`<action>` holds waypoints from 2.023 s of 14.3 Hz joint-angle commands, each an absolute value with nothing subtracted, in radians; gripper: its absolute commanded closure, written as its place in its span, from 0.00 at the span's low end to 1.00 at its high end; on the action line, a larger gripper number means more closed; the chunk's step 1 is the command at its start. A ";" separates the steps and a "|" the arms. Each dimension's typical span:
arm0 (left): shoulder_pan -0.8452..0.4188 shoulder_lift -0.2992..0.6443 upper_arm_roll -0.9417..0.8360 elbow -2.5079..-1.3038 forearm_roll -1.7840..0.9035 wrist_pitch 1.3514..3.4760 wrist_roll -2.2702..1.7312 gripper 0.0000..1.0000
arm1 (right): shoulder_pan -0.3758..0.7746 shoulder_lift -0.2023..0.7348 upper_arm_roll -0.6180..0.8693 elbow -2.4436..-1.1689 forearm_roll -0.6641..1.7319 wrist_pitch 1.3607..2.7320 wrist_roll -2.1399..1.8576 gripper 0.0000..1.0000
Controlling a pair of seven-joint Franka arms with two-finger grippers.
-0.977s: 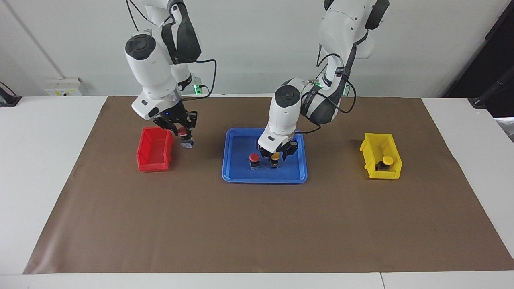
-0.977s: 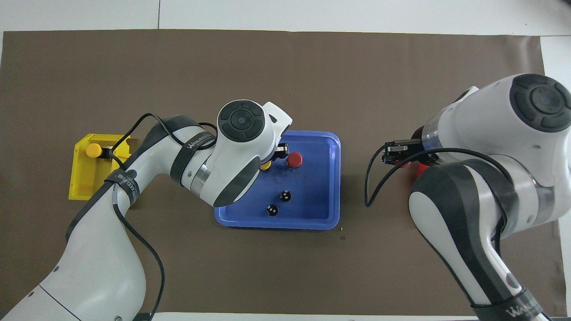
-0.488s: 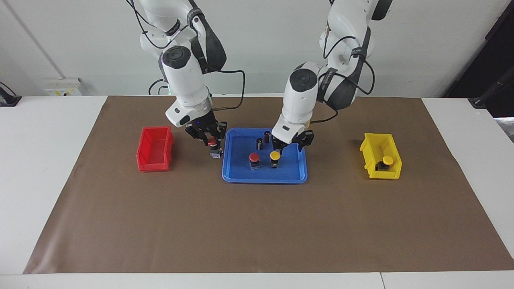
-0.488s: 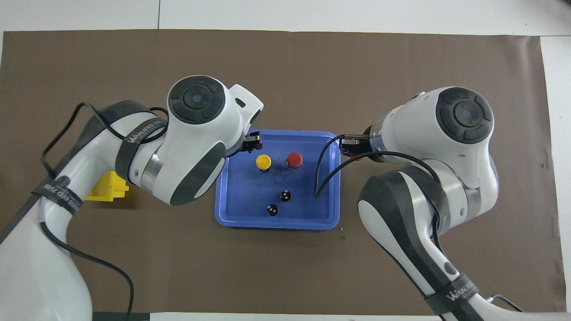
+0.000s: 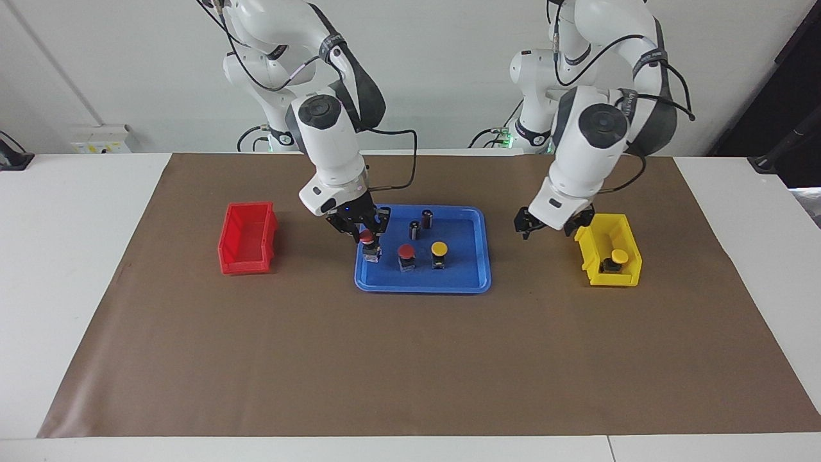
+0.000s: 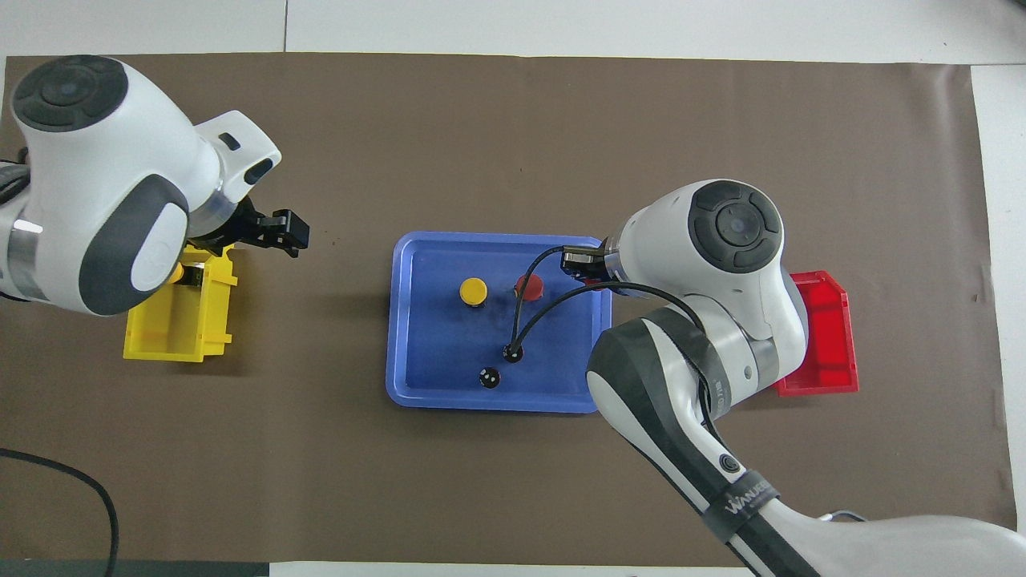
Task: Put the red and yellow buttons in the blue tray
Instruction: 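Place the red button in the tray while the left gripper grasps yellow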
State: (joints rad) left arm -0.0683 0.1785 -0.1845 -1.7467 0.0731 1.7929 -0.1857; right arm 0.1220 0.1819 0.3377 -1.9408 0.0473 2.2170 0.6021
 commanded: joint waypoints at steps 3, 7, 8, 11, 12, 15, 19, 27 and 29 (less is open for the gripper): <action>0.095 0.169 -0.196 -1.799 0.087 1.909 -0.094 0.00 | 0.130 0.232 0.337 -1.925 0.028 2.218 0.634 0.80; 0.195 0.155 -0.199 -1.870 0.080 2.006 -0.077 0.00 | 0.161 0.255 0.337 -1.922 0.031 2.218 0.653 0.80; 0.212 0.147 -0.199 -1.897 0.080 2.040 -0.066 0.01 | 0.161 0.256 0.337 -1.927 0.031 2.221 0.653 0.80; 0.232 0.126 -0.199 -1.956 0.080 2.092 -0.049 0.17 | 0.158 0.271 0.336 -1.928 0.028 2.232 0.653 0.79; 0.226 0.124 -0.199 -1.957 0.080 2.091 -0.051 0.21 | 0.160 0.278 0.336 -1.928 0.025 2.233 0.653 0.79; 0.216 0.114 -0.202 -1.989 0.078 2.098 -0.052 0.29 | 0.161 0.293 0.336 -1.928 0.014 2.246 0.655 0.76; 0.207 0.092 -0.204 -2.034 0.078 2.118 -0.051 0.33 | 0.161 0.291 0.336 -1.914 0.003 2.230 0.655 0.30; 0.202 0.087 -0.204 -2.117 0.077 2.246 -0.052 0.35 | 0.100 0.262 0.313 -1.599 -0.081 1.880 0.586 0.00; 0.202 0.117 -0.204 -2.117 0.077 2.273 -0.054 0.35 | 0.033 0.212 0.313 -1.574 -0.084 1.798 0.517 0.00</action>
State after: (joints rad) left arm 0.2133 0.1095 -0.2113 -2.0938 0.0731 2.2231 -0.0587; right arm 0.0916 0.2402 0.3076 -1.6068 -0.0696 1.8629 0.5773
